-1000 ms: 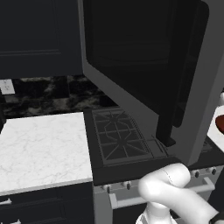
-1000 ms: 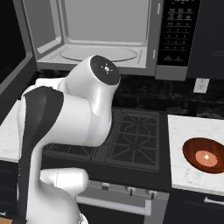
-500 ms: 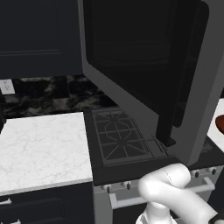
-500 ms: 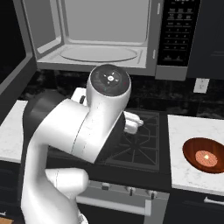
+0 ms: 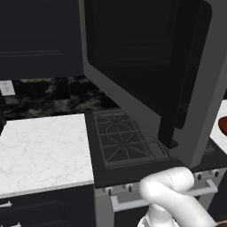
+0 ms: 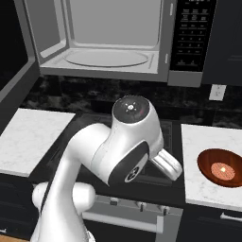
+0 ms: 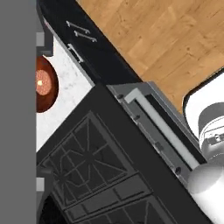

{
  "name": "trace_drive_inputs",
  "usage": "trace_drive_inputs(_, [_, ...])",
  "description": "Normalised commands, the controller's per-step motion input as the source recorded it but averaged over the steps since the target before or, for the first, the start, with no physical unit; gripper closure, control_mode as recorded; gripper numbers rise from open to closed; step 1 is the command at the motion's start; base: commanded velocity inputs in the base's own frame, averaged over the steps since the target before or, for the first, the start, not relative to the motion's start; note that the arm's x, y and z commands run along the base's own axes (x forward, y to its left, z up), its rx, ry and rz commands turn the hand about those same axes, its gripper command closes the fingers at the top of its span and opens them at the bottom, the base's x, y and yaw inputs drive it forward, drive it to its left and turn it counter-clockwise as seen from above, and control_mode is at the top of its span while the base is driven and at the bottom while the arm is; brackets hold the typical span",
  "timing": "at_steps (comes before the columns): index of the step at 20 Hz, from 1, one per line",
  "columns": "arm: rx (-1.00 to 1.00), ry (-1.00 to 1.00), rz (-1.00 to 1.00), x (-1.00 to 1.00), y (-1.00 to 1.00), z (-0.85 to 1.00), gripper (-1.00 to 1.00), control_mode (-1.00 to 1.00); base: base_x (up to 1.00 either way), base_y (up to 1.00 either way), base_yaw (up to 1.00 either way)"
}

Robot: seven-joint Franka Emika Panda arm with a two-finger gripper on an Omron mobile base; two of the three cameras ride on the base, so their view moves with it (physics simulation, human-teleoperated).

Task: Open the microwave, place the bowl with waffle inside the microwave, then close the microwave door and turn it on.

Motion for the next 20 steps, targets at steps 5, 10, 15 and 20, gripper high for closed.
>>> trace_drive_inputs(5, [0.26,0.26,-0.39,0.08,-0.99,-0.42,-1.00,-1.00,0.00,0.00,0.00])
trace_drive_inputs(10, [0.48,0.26,-0.12,0.41,-0.88,-0.65,-1.00,-1.00,0.00,0.00,0.00])
trace_drive_inputs(15, [0.38,0.17,-0.06,0.47,-0.64,-0.59,-1.00,-1.00,0.00,0.00,0.00])
trace_drive_inputs(20, [0.31,0.03,-0.15,0.40,-0.37,-0.48,-1.00,-1.00,0.00,0.00,0.00])
